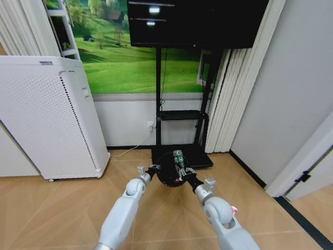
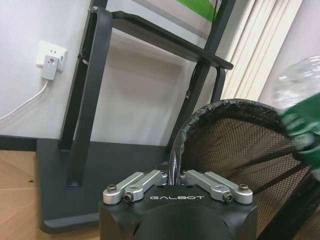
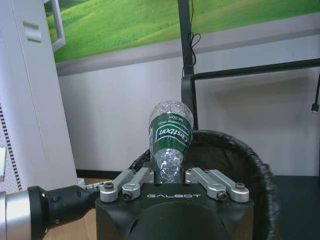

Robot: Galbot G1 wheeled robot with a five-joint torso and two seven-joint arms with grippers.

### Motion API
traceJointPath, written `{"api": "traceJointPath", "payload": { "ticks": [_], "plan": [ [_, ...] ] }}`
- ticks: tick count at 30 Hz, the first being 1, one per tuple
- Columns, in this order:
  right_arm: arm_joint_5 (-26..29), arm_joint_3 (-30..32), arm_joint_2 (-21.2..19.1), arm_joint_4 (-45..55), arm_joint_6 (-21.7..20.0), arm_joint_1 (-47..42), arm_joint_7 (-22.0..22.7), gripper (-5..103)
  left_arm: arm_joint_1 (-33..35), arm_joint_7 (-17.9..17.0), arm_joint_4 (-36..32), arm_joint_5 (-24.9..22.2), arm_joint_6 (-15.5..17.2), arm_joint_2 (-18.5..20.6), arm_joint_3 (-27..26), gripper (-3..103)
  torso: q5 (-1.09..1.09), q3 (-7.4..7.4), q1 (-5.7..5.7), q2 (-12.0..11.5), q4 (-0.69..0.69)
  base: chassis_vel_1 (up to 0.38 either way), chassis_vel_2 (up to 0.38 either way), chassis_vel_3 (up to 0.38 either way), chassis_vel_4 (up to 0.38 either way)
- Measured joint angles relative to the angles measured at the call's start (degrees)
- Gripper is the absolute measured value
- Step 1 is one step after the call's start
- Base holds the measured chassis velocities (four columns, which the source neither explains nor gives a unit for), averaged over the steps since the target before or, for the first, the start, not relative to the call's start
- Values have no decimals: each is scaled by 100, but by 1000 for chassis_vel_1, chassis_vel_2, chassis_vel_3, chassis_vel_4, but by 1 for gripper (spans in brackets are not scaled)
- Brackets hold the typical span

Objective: Pick up the trash bin and place the garbage on the floor into it.

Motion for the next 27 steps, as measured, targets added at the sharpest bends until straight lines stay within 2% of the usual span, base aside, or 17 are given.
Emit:
{"api": "traceJointPath", "payload": {
  "ticks": [2, 4, 6, 9, 10, 12, 13, 15, 16, 18, 20, 21, 22, 27],
  "plan": [
    [-17, -15, 6, -28, 0, 25, 1, 22, 6, -5, -13, 2, 0, -5, 0, 3, 0, 0, 0, 0, 0, 0, 0, 0, 0],
    [-60, -27, 21, -149, 0, 139, 4, 32, 33, -16, -86, 3, 0, -3, 2, 3, 0, 0, 0, 0, 0, 0, 0, 0, 0],
    [-60, -12, 21, -176, 5, 162, 4, 32, 45, -16, -110, 2, 0, 5, 5, 3, 0, 0, 0, 0, 0, 0, 0, 0, 0],
    [-23, 89, -1, -227, 21, 221, 0, 48, 113, -16, -225, -10, 5, 69, 8, 3, 0, 0, 0, 0, 0, 0, 0, 0, 0],
    [-23, 89, -1, -227, 21, 221, 0, 48, 113, -16, -225, -10, 5, 69, 8, 3, 0, 0, 0, 0, 0, 0, 0, 0, 0],
    [2, 139, -21, -226, 27, 224, -5, 59, 166, -16, -282, -16, 11, 117, -1, 3, 0, 0, 0, 0, -1, 0, 0, 0, 0],
    [2, 139, -21, -226, 27, 224, -5, 59, 166, -16, -282, -16, 11, 117, -1, 3, 0, 0, 0, 0, -1, 0, 0, 0, 0],
    [16, 167, -30, -223, 40, 216, -22, 70, 212, -16, -348, -17, 16, 159, -11, 3, 0, 0, 0, 0, 0, 0, 0, 0, 0],
    [16, 167, -30, -223, 40, 216, -22, 70, 212, -16, -348, -17, 16, 159, -11, 3, 0, 0, 0, 0, 0, 0, 0, 0, 0],
    [16, 173, -29, -211, 55, 198, -28, 80, 237, -17, -405, -19, 18, 188, -22, 3, 0, 0, 0, 0, 0, 0, 0, 0, 0],
    [17, 176, -22, -193, 62, 192, -28, 80, 245, -18, -428, -20, 19, 198, -24, 3, 0, 0, 0, 0, 0, 0, 0, 0, 0],
    [29, 202, -9, -151, 64, 187, -14, 91, 264, -18, -475, -22, 21, 218, -32, 3, 0, 0, 0, 0, -1, 0, 0, 0, 0],
    [66, 232, 2, -108, 64, 188, 12, 96, 283, -23, -506, -23, 22, 231, -46, 3, 0, 0, 0, 0, -1, 0, 0, 0, 0],
    [260, 421, 26, 51, 40, 234, 219, 100, 377, -69, -643, -12, 23, 316, -129, 3, -1, 0, 0, 0, -1, 0, 0, 0, 0]
  ]
}}
